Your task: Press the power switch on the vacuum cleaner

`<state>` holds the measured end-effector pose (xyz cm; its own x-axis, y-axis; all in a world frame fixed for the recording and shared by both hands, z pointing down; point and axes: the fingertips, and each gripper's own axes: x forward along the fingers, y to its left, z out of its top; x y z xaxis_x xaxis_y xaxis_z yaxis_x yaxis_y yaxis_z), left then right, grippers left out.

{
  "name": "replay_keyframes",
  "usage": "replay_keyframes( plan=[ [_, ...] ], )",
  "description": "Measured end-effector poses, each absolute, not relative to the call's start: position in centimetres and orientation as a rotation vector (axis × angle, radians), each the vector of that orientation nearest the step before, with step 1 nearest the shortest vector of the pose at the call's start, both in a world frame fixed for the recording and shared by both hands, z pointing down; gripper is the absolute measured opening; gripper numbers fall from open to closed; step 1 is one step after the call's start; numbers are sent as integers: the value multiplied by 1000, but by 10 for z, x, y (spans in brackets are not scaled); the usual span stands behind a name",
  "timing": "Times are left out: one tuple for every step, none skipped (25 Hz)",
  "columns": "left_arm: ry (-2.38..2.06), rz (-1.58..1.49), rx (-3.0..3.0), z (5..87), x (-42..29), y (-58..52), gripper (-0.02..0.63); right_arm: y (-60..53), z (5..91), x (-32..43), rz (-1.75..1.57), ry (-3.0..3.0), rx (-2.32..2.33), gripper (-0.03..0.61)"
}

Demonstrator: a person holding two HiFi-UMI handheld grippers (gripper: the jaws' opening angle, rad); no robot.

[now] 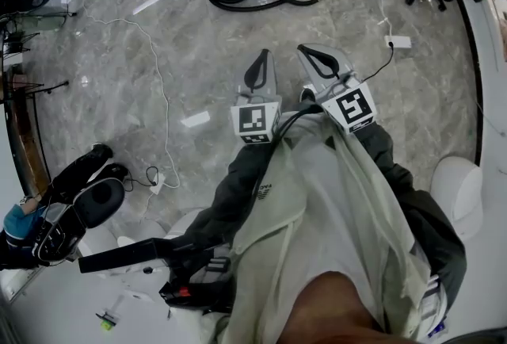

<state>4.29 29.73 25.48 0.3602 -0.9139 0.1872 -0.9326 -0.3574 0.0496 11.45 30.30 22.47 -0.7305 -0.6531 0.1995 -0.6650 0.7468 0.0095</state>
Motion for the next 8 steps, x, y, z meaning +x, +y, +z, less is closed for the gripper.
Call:
replay_keyframes(
  plan=[
    [-1686, 192, 2464, 255, 43, 298, 6, 303, 225, 114, 94, -2754, 1048, 0],
    [-1685, 194, 2461, 256, 43, 299, 6, 304, 226, 114, 97, -2751, 1045, 0],
    [-1685, 198, 2457, 256, 42, 299, 6, 305, 228, 114, 103, -2748, 1043, 0],
    [-1685, 202, 2455, 257, 42, 299, 6, 304, 229, 114, 110, -2747, 1041, 0],
    [-1686, 206, 2454, 258, 42, 298, 6, 303, 230, 114, 113, -2748, 1040, 0],
    [-1687, 210, 2454, 259, 42, 297, 6, 302, 230, 114, 112, -2749, 1038, 0],
    [-1688, 213, 2454, 259, 42, 295, 6, 300, 231, 114, 109, -2751, 1036, 0],
    [-1689, 216, 2454, 260, 43, 294, 6, 298, 231, 114, 105, -2754, 1033, 0]
  ],
)
